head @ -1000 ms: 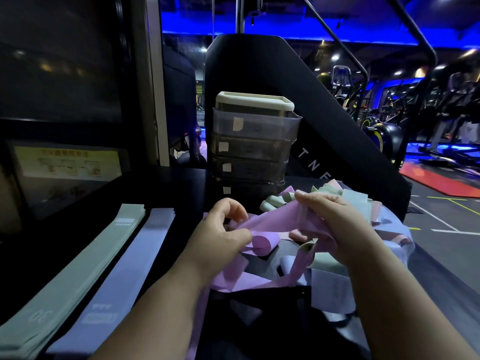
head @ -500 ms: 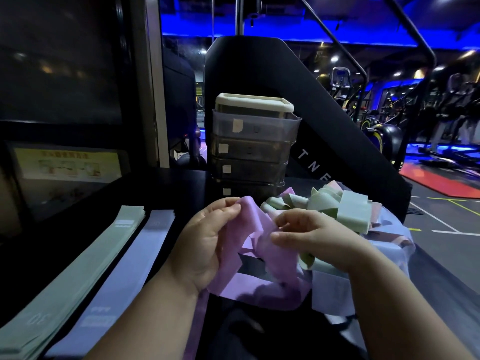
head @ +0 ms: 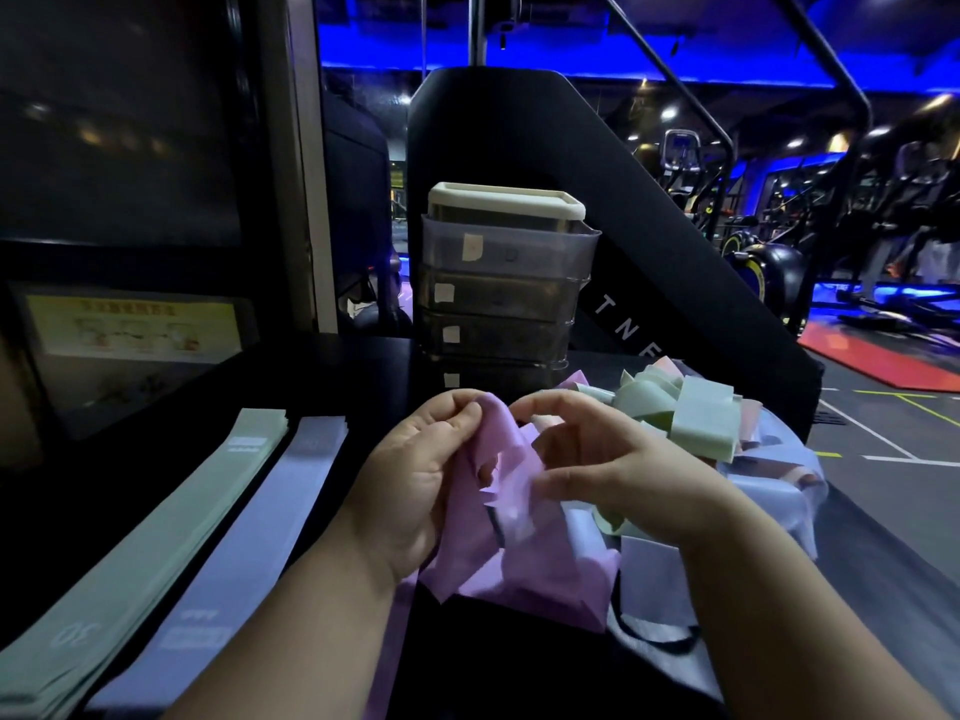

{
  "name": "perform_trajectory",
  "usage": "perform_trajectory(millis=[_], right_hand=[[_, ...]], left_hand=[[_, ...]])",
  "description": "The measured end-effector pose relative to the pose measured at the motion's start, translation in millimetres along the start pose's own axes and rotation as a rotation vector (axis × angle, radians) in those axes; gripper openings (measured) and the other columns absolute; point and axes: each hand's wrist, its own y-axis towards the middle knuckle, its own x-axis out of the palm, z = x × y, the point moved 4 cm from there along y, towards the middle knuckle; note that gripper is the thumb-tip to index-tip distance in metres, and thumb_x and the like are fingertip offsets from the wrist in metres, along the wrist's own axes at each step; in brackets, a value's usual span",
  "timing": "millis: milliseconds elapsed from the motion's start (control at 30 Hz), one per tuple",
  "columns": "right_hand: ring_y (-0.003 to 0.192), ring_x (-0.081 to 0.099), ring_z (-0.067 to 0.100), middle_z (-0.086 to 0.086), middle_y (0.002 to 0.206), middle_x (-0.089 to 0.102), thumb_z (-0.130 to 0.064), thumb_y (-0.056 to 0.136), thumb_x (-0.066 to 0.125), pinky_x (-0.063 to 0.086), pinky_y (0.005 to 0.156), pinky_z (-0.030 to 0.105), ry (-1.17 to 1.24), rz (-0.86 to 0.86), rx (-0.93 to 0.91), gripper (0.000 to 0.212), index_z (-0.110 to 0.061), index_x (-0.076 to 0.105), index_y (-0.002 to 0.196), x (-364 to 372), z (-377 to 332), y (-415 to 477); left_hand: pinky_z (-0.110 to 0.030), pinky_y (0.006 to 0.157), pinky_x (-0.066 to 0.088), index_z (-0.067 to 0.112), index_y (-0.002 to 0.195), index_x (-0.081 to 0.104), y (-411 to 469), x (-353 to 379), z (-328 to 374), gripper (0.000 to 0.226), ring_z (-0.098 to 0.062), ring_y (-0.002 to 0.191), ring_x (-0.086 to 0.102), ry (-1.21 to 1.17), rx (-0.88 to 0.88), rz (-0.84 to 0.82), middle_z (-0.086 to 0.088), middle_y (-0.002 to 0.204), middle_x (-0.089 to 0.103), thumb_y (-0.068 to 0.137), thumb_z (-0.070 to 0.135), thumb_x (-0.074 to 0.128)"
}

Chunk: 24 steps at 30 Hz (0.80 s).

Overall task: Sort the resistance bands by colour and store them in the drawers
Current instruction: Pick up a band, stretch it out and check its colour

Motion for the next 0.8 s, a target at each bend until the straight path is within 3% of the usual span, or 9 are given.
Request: perform_trajectory(millis=[100,200,300,367,433,500,600,700,800], right_hand=[[0.077,0.059,0.020,0.010,0.084,0.059,0.003,0.076,0.066,0.050,0.071,0.026,0.205,-0.043,-0.063,0.052,-0.020,0.058,0.122,0,-6,-2],[0.083,0.059,0.023,0.012,0.092,0.061,-0.005,0.069,0.074,0.048,0.076,0.030,0.312,-0.072,-0.166,0.047,-0.023,0.068,0.112,0,-12,-4],[0.082,0.065,0.018,0.006,0.087,0.070,-0.006,0.062,0.070,0.051,0.079,0.032,0.290,0.015,-0.216,0.039,-0.022,0.077,0.097,-7,-15,-7],[0.080,0.067,0.017,0.006,0.086,0.071,-0.009,0.054,0.083,0.055,0.078,0.029,0.281,0.002,-0.257,0.048,-0.020,0.077,0.101,-9,-19,-8],[0.074,0.068,0.015,0.007,0.082,0.070,-0.005,0.052,0.084,0.056,0.068,0.025,0.310,0.015,-0.283,0.056,-0.017,0.076,0.106,-12,-21,-8],[0.066,0.064,0.012,0.006,0.075,0.067,0.002,0.050,0.080,0.052,0.059,0.021,0.310,0.104,-0.292,0.059,-0.018,0.076,0.106,-19,-22,-8],[0.066,0.062,0.010,0.003,0.074,0.066,-0.008,0.053,0.077,0.053,0.064,0.020,0.330,0.248,-0.359,0.047,-0.020,0.078,0.099,-27,-27,-10],[0.064,0.065,0.008,-0.001,0.071,0.070,-0.010,0.050,0.072,0.054,0.062,0.018,0.454,0.430,-0.395,0.035,-0.019,0.080,0.083,-39,-31,-13],[0.065,0.067,0.007,-0.001,0.072,0.072,-0.003,0.061,0.070,0.054,0.061,0.017,0.493,0.607,-0.432,0.026,-0.016,0.079,0.081,-55,-33,-22]], left_hand=[[-0.026,0.060,0.045,0.009,0.079,0.067,2,-4,-2,0.019,-0.018,0.064,0.049,0.049,0.012,0.036,-0.013,0.068,0.054,0.089,0.009,0.051],[-0.021,0.054,0.045,0.005,0.088,0.062,1,-4,-5,0.019,-0.011,0.057,0.053,0.140,0.005,0.047,-0.007,0.063,0.058,0.096,-0.001,0.046],[-0.020,0.057,0.047,0.006,0.092,0.061,0,-1,-11,0.012,-0.006,0.055,0.055,0.257,0.002,-0.028,0.002,0.064,0.060,0.097,0.006,0.050],[-0.020,0.061,0.044,0.009,0.096,0.062,-1,-1,-14,0.008,-0.003,0.057,0.053,0.378,0.014,-0.055,0.009,0.064,0.058,0.097,0.013,0.055],[-0.015,0.062,0.044,0.009,0.098,0.062,-1,-3,-14,0.007,0.000,0.060,0.054,0.503,0.034,-0.063,0.013,0.067,0.059,0.097,0.013,0.056],[-0.019,0.068,0.047,0.014,0.100,0.063,0,-5,-13,0.006,-0.003,0.070,0.060,0.609,0.046,-0.074,0.011,0.075,0.065,0.095,0.015,0.059],[-0.041,0.072,0.052,0.030,0.095,0.065,1,-8,-14,0.012,-0.024,0.080,0.064,0.796,0.037,-0.074,0.007,0.083,0.071,0.084,0.028,0.062],[-0.019,0.062,0.048,0.034,0.087,0.063,1,-10,-13,0.014,-0.009,0.070,0.063,1.018,0.088,-0.047,0.015,0.075,0.067,0.084,0.021,0.063],[-0.023,0.066,0.049,0.033,0.086,0.060,3,-16,-13,0.011,-0.007,0.071,0.061,1.217,0.105,0.008,0.013,0.075,0.066,0.086,0.022,0.064]])
